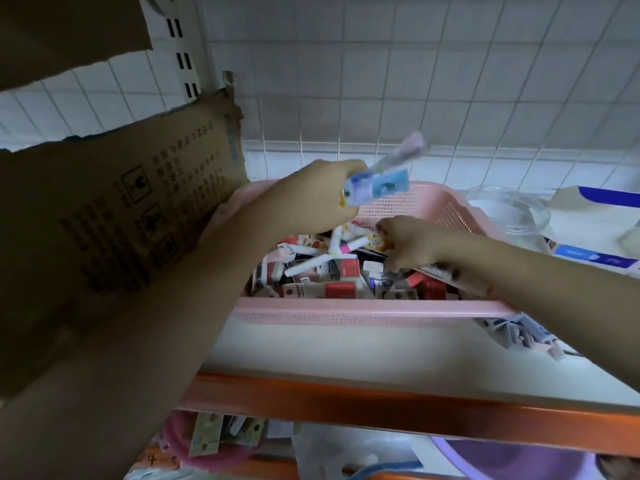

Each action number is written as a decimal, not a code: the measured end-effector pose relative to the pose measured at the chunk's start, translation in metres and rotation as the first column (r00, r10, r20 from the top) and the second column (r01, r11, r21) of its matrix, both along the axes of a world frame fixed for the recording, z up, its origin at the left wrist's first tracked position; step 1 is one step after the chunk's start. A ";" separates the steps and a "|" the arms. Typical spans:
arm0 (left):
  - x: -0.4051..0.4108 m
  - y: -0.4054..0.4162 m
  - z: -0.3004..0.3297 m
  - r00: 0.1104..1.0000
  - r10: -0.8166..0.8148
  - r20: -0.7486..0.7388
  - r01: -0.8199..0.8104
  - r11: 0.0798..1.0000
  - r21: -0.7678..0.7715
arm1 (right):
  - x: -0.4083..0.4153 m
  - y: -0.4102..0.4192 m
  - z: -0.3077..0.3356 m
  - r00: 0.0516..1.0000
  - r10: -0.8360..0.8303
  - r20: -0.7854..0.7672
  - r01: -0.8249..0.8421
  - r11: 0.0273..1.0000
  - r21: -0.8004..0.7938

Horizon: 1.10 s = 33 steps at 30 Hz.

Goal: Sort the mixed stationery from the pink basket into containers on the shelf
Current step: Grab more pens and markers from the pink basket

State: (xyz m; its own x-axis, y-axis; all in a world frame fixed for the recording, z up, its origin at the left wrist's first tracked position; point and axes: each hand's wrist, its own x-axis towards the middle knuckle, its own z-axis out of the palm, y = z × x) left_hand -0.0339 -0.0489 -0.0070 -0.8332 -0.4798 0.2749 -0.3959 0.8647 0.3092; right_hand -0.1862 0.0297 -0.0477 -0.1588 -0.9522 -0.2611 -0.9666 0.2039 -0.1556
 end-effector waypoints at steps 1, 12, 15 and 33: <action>0.001 0.007 0.006 0.997 0.044 -0.066 -0.036 0.994 0.107 | -0.002 0.001 0.000 0.999 0.011 0.052 -0.009 0.999 -0.034; 0.008 0.004 0.009 0.569 0.656 -0.495 0.158 0.503 0.849 | -0.005 0.002 0.021 0.604 -0.013 0.797 0.375 0.887 -0.270; 0.014 0.002 0.014 0.475 0.733 -0.487 0.272 0.404 0.873 | 0.002 0.002 0.026 0.459 -0.002 0.888 0.531 0.802 -0.273; -0.138 0.202 -0.007 0.871 0.270 -0.410 0.477 -0.269 0.837 | -0.050 0.279 0.010 0.093 0.023 0.995 0.985 0.141 -0.095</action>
